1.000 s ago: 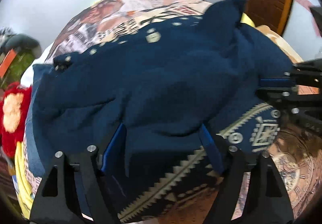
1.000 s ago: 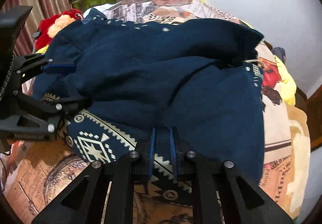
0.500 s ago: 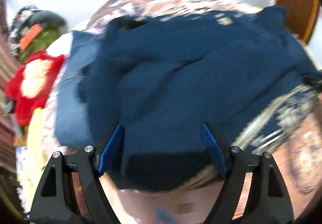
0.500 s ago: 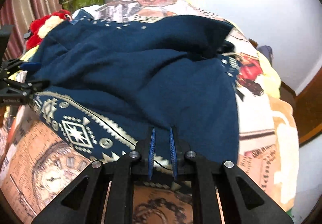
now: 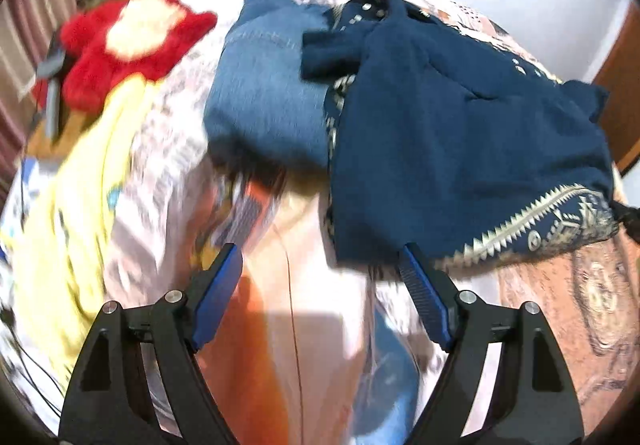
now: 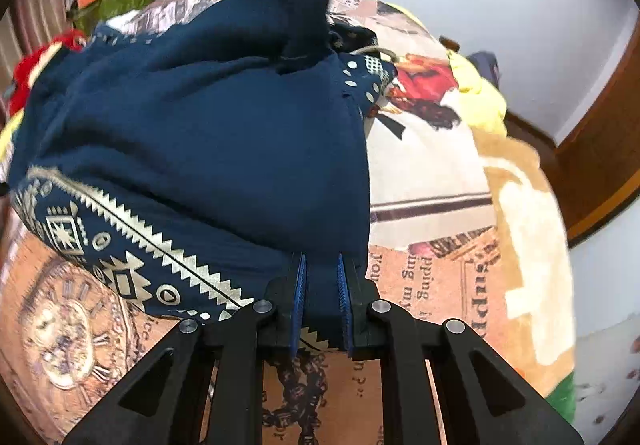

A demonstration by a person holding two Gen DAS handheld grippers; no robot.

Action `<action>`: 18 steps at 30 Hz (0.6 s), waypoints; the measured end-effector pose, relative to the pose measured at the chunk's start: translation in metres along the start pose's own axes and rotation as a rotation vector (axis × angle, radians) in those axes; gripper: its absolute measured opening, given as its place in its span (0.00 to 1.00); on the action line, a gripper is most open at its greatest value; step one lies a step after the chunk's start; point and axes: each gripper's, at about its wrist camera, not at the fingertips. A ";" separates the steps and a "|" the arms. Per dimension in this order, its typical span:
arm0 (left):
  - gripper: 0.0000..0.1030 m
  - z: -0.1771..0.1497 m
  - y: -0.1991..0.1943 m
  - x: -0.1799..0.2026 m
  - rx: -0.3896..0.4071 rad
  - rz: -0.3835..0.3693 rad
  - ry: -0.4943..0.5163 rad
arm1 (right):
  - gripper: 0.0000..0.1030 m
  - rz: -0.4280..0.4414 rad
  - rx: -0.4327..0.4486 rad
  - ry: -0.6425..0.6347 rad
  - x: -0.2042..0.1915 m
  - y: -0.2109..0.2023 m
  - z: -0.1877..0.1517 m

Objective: Fold large clothes

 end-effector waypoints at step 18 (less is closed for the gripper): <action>0.78 0.014 0.067 0.020 0.033 -0.501 -0.365 | 0.11 0.035 -0.037 0.061 0.024 -0.018 0.000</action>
Point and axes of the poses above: each gripper's, at about its wrist camera, not at the fingertips, and y roughly the way its jaws point, x to its right, z to its top, and after that the axes turned 9 degrees about y, right-handed
